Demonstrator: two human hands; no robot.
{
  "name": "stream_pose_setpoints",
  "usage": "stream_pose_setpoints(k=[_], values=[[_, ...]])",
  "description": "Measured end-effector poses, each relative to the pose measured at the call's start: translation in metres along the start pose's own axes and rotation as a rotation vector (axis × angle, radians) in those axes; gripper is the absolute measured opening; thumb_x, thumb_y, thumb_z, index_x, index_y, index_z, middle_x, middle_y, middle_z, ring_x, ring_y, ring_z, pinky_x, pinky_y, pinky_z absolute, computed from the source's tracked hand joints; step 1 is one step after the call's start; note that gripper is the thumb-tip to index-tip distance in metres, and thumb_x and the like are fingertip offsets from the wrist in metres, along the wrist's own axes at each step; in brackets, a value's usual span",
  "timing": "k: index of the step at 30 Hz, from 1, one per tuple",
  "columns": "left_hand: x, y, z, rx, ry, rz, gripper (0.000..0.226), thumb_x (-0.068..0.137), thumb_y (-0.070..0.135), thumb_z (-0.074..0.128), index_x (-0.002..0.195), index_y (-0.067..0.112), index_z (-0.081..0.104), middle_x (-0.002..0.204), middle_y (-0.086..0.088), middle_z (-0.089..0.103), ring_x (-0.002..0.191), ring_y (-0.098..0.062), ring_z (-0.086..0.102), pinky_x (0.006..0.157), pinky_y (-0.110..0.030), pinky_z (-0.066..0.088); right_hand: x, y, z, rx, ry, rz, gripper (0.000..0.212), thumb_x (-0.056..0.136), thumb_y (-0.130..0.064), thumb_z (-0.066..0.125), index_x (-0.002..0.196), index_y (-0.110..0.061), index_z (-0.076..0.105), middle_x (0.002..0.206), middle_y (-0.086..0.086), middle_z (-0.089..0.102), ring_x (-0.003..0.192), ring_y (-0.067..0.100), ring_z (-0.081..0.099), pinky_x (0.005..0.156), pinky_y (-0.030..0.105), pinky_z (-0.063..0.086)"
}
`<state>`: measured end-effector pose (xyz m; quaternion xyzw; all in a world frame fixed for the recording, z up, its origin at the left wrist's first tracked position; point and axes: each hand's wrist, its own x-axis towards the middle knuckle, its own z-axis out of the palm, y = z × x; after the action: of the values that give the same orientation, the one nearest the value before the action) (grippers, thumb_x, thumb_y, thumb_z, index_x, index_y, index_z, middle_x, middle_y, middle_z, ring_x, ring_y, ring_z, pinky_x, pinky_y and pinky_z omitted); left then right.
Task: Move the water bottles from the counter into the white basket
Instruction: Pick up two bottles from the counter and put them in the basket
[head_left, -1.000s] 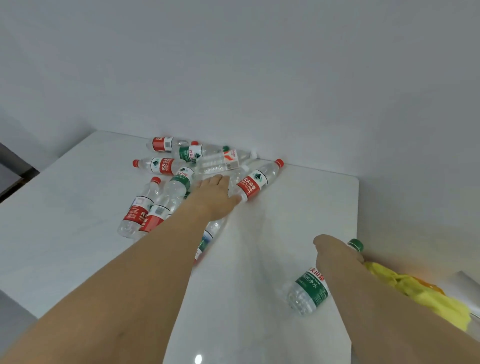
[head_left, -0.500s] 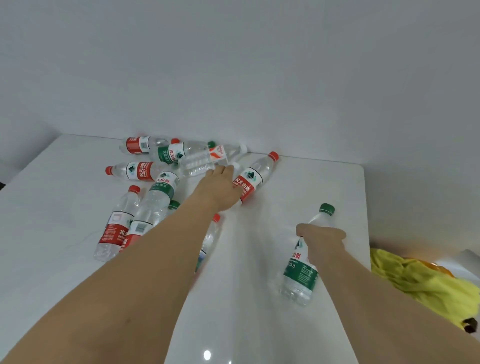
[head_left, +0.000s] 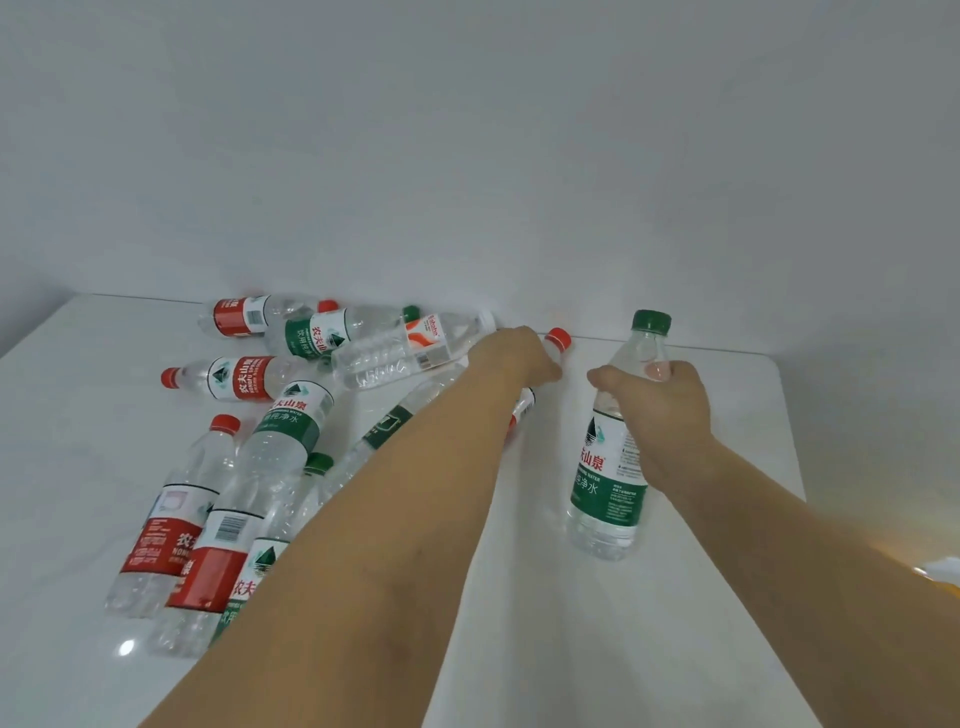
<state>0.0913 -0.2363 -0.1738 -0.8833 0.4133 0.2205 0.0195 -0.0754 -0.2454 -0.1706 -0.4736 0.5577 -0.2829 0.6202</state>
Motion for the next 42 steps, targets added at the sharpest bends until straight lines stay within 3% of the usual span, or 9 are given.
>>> stream_pose_setpoints(k=[4, 8, 12, 15, 21, 26, 31, 35, 42], values=[[0.004, -0.003, 0.013, 0.041, 0.05, 0.037, 0.058, 0.078, 0.041, 0.071, 0.124, 0.01, 0.053, 0.079, 0.003, 0.055, 0.067, -0.015, 0.057, 0.055, -0.026, 0.043, 0.0, 0.003, -0.002, 0.043, 0.008, -0.028, 0.047, 0.061, -0.028, 0.077, 0.101, -0.016, 0.057, 0.093, 0.012, 0.069, 0.08, 0.034, 0.069, 0.08, 0.052, 0.058], [-0.007, -0.017, 0.015, -0.067, 0.08, 0.074, 0.074, 0.078, 0.045, 0.072, 0.134, 0.009, 0.042, 0.098, 0.0, 0.057, 0.083, -0.021, 0.062, 0.068, -0.034, 0.055, -0.007, 0.0, -0.011, 0.104, 0.006, -0.069, 0.04, 0.059, -0.028, 0.075, 0.095, -0.015, 0.063, 0.087, 0.01, 0.069, 0.079, 0.033, 0.069, 0.081, 0.05, 0.058], [-0.037, -0.026, -0.006, -0.358, 0.209, 0.081, 0.057, 0.074, 0.044, 0.073, 0.117, 0.02, 0.044, 0.098, 0.003, 0.057, 0.088, -0.022, 0.06, 0.075, -0.039, 0.056, -0.023, -0.021, -0.019, 0.157, 0.028, -0.153, 0.028, 0.062, -0.033, 0.076, 0.085, -0.021, 0.063, 0.081, 0.001, 0.067, 0.072, 0.023, 0.068, 0.073, 0.037, 0.054], [-0.069, -0.027, -0.031, -0.632, 0.285, 0.093, 0.052, 0.072, 0.037, 0.074, 0.116, 0.019, 0.053, 0.109, 0.005, 0.064, 0.095, -0.021, 0.064, 0.081, -0.04, 0.054, -0.042, -0.054, -0.025, 0.189, 0.002, -0.203, 0.022, 0.062, -0.029, 0.074, 0.079, -0.023, 0.062, 0.076, -0.002, 0.066, 0.066, 0.02, 0.065, 0.068, 0.032, 0.051], [-0.17, -0.003, -0.093, -1.031, 0.515, 0.112, 0.026, 0.064, 0.037, 0.067, 0.086, 0.028, 0.057, 0.085, 0.006, 0.07, 0.084, -0.017, 0.068, 0.07, -0.033, 0.052, -0.112, -0.15, -0.049, 0.14, -0.079, -0.334, 0.025, 0.057, -0.028, 0.07, 0.079, -0.021, 0.061, 0.08, 0.004, 0.069, 0.08, 0.031, 0.069, 0.077, 0.043, 0.056], [-0.278, 0.019, -0.166, -1.156, 0.694, 0.125, 0.022, 0.073, 0.039, 0.065, 0.082, 0.02, 0.06, 0.078, 0.0, 0.07, 0.081, -0.025, 0.07, 0.073, -0.042, 0.057, -0.192, -0.224, -0.087, 0.086, -0.137, -0.501, 0.024, 0.061, -0.034, 0.073, 0.079, -0.024, 0.061, 0.082, 0.001, 0.071, 0.08, 0.026, 0.07, 0.077, 0.041, 0.057], [-0.373, 0.019, -0.236, -1.241, 0.816, 0.17, 0.018, 0.077, 0.037, 0.062, 0.078, 0.02, 0.065, 0.065, 0.009, 0.071, 0.062, -0.012, 0.071, 0.059, -0.031, 0.055, -0.273, -0.28, -0.109, 0.073, -0.179, -0.65, 0.027, 0.061, -0.044, 0.072, 0.076, -0.024, 0.061, 0.074, -0.005, 0.07, 0.072, 0.02, 0.068, 0.075, 0.042, 0.058], [-0.435, 0.007, -0.288, -1.28, 0.876, 0.165, 0.023, 0.076, 0.039, 0.061, 0.079, 0.017, 0.066, 0.064, 0.007, 0.07, 0.066, -0.02, 0.074, 0.069, -0.039, 0.058, -0.329, -0.317, -0.106, 0.128, -0.235, -0.685, 0.02, 0.058, -0.035, 0.07, 0.073, -0.024, 0.06, 0.07, -0.003, 0.067, 0.066, 0.022, 0.064, 0.077, 0.048, 0.058], [-0.503, -0.056, -0.349, -1.215, 0.957, 0.232, 0.022, 0.076, 0.039, 0.062, 0.08, 0.018, 0.066, 0.072, 0.003, 0.07, 0.076, -0.024, 0.075, 0.084, -0.049, 0.059, -0.414, -0.342, -0.047, 0.162, -0.244, -0.844, 0.023, 0.061, -0.043, 0.071, 0.076, -0.029, 0.06, 0.07, -0.01, 0.069, 0.07, 0.015, 0.068, 0.069, 0.036, 0.056]])
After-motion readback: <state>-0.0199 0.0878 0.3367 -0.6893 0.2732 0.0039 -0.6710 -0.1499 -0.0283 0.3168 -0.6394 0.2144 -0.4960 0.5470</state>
